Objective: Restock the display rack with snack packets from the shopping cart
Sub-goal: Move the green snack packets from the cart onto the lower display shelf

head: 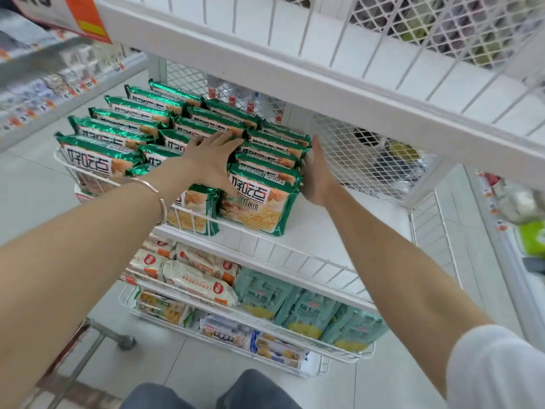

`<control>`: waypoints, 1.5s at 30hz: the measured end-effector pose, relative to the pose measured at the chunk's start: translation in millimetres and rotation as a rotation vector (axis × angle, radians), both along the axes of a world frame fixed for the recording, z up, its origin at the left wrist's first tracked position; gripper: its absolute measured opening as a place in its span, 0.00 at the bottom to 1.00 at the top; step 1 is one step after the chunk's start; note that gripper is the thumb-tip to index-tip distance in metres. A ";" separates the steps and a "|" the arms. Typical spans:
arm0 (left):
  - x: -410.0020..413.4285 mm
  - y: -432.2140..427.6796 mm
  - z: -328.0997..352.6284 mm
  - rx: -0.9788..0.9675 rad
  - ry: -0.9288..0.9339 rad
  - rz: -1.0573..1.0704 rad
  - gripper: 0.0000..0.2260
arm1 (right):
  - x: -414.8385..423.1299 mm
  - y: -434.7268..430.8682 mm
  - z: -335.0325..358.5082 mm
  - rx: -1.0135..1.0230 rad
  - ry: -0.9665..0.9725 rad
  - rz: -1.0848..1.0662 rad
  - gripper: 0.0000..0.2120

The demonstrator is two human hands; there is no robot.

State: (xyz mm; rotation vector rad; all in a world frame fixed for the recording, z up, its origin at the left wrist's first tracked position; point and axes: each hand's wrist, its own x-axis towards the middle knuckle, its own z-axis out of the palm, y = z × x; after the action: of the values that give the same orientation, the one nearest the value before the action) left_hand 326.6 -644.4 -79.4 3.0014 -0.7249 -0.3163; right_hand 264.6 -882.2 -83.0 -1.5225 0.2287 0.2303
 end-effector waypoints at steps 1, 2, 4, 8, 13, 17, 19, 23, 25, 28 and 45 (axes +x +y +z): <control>-0.5 0.3 1.5 0.001 0.004 -0.002 0.57 | -3.6 -5.1 3.9 -0.044 0.009 -0.015 0.48; -1.2 0.7 2.9 0.002 0.005 -0.004 0.58 | -12.0 -7.8 6.9 -0.100 -0.014 -0.034 0.54; -3.0 1.5 5.9 0.013 0.014 -0.009 0.59 | -36.3 -10.9 -0.6 -0.267 -0.155 0.020 0.61; -9.2 -4.6 15.0 0.079 0.064 -0.039 0.62 | -52.1 4.9 -35.5 -0.817 -0.416 0.260 0.65; -10.4 -14.9 13.6 0.148 0.002 -0.040 0.59 | -21.1 3.0 -40.5 -0.953 -0.423 0.275 0.64; -12.1 -9.8 18.5 0.086 0.032 -0.056 0.59 | -23.5 2.1 -29.9 -0.920 -0.369 0.317 0.65; -17.2 4.6 28.1 -0.032 0.075 -0.051 0.57 | -29.4 6.7 -15.8 -0.871 -0.276 0.248 0.57; -38.8 64.6 55.2 -0.285 -0.070 0.071 0.42 | -45.6 35.6 16.5 -1.029 -0.368 0.088 0.40; -55.6 110.1 67.2 -0.313 -0.159 0.166 0.35 | -47.8 72.2 32.8 -1.109 -0.492 0.095 0.37; -90.3 198.3 74.0 -0.303 -0.141 0.353 0.32 | -48.7 153.6 50.8 -1.129 -0.614 0.185 0.35; -369.5 588.9 -14.7 -0.320 0.129 1.222 0.24 | -154.1 574.4 -40.2 -1.039 -0.787 1.052 0.30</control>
State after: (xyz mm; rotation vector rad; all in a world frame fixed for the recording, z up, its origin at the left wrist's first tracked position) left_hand -42.8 -55.5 -94.1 2.4812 0.9609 -0.2606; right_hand 110.5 -307.9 -123.2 -2.5094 -1.3004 0.3295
